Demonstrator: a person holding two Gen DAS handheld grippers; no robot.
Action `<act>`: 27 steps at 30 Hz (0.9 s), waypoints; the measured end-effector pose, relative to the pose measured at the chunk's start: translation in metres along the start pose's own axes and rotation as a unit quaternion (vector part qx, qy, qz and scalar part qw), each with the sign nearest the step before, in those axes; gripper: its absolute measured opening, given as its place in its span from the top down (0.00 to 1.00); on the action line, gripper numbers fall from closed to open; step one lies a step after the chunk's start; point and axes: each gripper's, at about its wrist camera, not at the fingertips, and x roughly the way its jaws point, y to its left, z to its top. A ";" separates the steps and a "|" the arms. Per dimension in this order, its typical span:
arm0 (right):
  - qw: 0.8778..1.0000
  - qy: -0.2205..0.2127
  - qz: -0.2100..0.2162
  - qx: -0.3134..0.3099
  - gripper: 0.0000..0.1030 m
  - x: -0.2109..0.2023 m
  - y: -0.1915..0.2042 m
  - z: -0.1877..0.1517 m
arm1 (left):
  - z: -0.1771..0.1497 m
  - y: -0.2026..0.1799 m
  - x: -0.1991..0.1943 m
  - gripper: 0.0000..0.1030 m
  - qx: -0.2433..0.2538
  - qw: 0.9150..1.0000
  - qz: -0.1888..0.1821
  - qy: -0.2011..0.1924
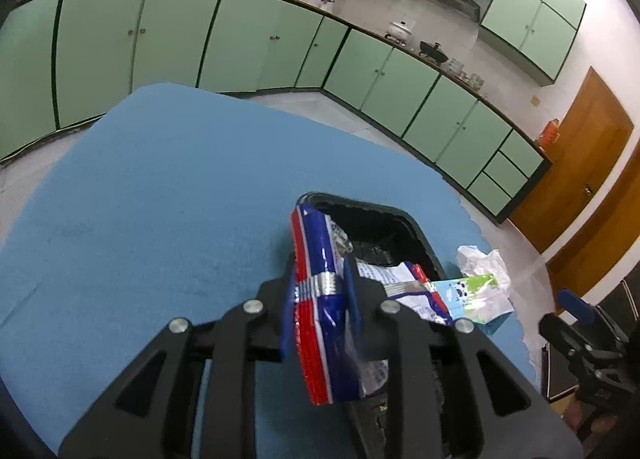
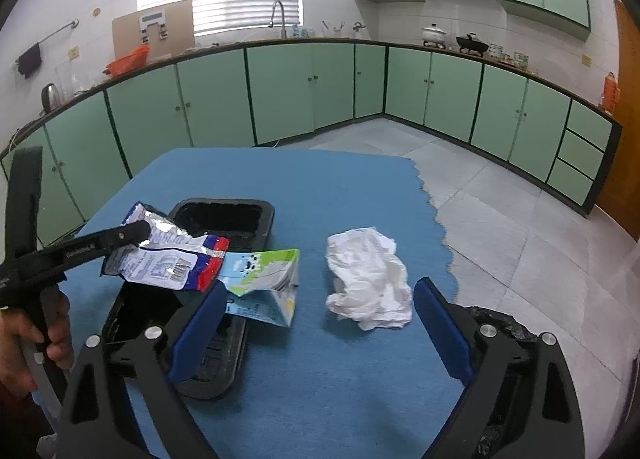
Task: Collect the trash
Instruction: 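Lift the snack bag with the left tool while the right tool grasps the milk carton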
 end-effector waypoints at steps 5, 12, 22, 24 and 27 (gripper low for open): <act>1.000 0.004 0.011 -0.009 0.13 0.006 0.011 0.004 | 0.000 0.002 -0.011 0.86 0.001 1.000 -0.002 -0.021; 0.999 0.023 0.024 -0.008 0.17 0.025 0.021 0.008 | 0.005 0.009 -0.038 0.88 -0.010 0.997 -0.022 -0.067; 0.997 0.069 0.029 0.016 0.20 0.058 0.020 0.004 | 0.003 0.001 -0.048 0.89 0.026 0.996 -0.011 -0.083; 0.997 0.073 0.030 0.017 0.20 0.060 0.021 0.003 | 0.002 -0.003 -0.046 0.89 0.043 0.996 0.005 -0.081; 0.996 0.075 0.030 0.023 0.20 0.061 0.019 0.003 | 0.002 -0.010 -0.042 0.89 0.062 0.995 0.025 -0.074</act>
